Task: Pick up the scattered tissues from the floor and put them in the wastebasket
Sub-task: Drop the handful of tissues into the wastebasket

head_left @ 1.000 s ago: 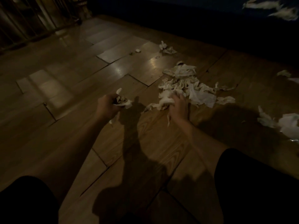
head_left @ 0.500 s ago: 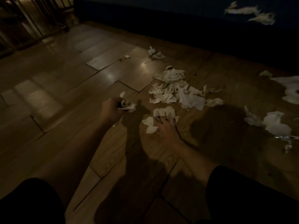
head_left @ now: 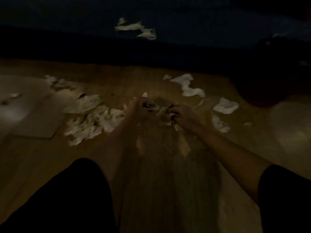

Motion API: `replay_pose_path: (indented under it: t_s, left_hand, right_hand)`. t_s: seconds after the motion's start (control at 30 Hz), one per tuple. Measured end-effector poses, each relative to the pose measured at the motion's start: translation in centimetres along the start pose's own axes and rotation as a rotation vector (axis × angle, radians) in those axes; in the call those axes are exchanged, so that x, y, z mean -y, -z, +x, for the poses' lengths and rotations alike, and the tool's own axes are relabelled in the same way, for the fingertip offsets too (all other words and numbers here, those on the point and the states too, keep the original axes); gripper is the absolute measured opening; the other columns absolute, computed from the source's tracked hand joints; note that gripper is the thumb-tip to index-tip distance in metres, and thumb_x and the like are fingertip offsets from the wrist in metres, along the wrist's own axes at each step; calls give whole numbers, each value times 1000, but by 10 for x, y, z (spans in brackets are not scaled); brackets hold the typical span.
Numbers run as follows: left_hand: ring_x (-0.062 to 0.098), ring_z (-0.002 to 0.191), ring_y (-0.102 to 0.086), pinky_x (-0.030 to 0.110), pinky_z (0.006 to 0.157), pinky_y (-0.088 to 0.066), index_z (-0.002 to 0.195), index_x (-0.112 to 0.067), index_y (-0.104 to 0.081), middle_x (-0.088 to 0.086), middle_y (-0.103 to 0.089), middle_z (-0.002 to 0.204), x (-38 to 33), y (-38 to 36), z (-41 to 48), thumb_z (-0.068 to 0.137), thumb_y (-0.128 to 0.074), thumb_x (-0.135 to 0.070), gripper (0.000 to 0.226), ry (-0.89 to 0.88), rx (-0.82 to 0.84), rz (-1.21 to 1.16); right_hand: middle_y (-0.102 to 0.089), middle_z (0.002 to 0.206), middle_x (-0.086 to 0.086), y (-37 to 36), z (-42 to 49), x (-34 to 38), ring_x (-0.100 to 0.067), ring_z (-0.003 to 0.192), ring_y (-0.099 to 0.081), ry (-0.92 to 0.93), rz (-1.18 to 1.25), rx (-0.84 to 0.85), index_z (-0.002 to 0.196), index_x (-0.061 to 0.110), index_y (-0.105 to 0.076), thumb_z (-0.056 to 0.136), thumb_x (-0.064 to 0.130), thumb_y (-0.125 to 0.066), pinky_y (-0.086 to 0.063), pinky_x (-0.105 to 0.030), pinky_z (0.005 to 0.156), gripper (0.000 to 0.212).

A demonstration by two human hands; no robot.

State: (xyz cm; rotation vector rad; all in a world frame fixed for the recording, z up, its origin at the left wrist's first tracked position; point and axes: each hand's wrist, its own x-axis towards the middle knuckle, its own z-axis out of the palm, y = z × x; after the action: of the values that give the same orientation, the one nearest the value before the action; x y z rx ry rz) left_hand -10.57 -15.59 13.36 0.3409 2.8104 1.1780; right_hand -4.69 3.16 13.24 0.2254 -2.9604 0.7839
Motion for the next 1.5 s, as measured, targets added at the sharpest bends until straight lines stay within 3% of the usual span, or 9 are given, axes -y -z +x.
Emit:
replay_pose_path:
  t_s: [0.13,0.33,0.7,0.93,1.13,1.23,1.33,1.4,1.5]
  left_hand:
    - [37,114,-54,42,96,-46,117,-3,-58,23,-58,122,-79,-22,50,72,-70,-10,47,-134,107,-75]
    - [31,108,-59,32,92,-49,109,-10,-65,16,-65,114,-242,-14,75,77,-64,-7,33,-440,285,14]
    - [26,84,-62,29,65,-43,74,-7,-62,15,-64,84,-431,-105,134,70,-62,4,12,-664,353,84]
    - [33,87,-59,34,76,-49,91,-12,-62,16,-54,89,-522,-214,214,78,-64,-19,15,-829,291,120]
    - [31,133,-31,38,112,-30,142,-19,-18,20,-24,146,-559,-313,245,80,-67,-25,79,-752,371,115]
    - [30,146,-4,39,118,-13,146,-22,-3,17,1,158,-543,-340,250,87,-55,-15,79,-700,352,72]
    - [28,141,-25,45,116,-30,144,-18,-21,14,-17,155,-534,-342,248,85,-56,-9,69,-717,120,-148]
    - [27,125,-46,43,106,-43,134,-11,-38,14,-38,142,-522,-334,241,83,-54,-2,54,-717,-81,-232]
    - [23,107,-54,34,95,-46,114,-12,-52,12,-53,119,-468,-332,225,80,-50,0,35,-660,-200,-172]
  right_hand:
    - [-67,117,-20,113,-22,-20,-34,107,-62,-228,-128,-55,109,9,-68,81,4,-54,-48,-37,90,31]
    - [-63,124,-15,244,-63,-34,-29,117,-57,-456,-177,-190,115,10,-64,84,3,-57,-42,-32,98,33]
    - [-62,124,-17,389,-73,-175,-30,116,-56,-535,-29,-473,119,8,-61,87,6,-58,-43,-30,89,32]
    - [-65,114,-23,449,-33,-304,-35,112,-56,-451,-42,-642,111,4,-65,84,7,-60,-44,-38,92,28]
    - [-49,125,-22,439,-10,-430,-41,118,-42,-618,-179,-449,122,13,-51,88,19,-49,-42,-46,95,34]
    - [-51,130,-19,423,-17,-459,-41,119,-47,-731,-252,-253,126,17,-50,90,28,-49,-44,-52,99,38]
    - [-55,119,-22,410,-23,-451,-42,110,-52,-630,-246,-502,116,9,-56,89,15,-50,-46,-55,93,29]
    - [-57,110,-21,401,-27,-432,-38,103,-53,-492,-312,-727,109,4,-58,89,8,-45,-50,-47,84,24]
    - [-60,106,-15,354,-33,-399,-31,100,-52,-247,-351,-885,106,7,-58,86,9,-42,-47,-36,72,25]
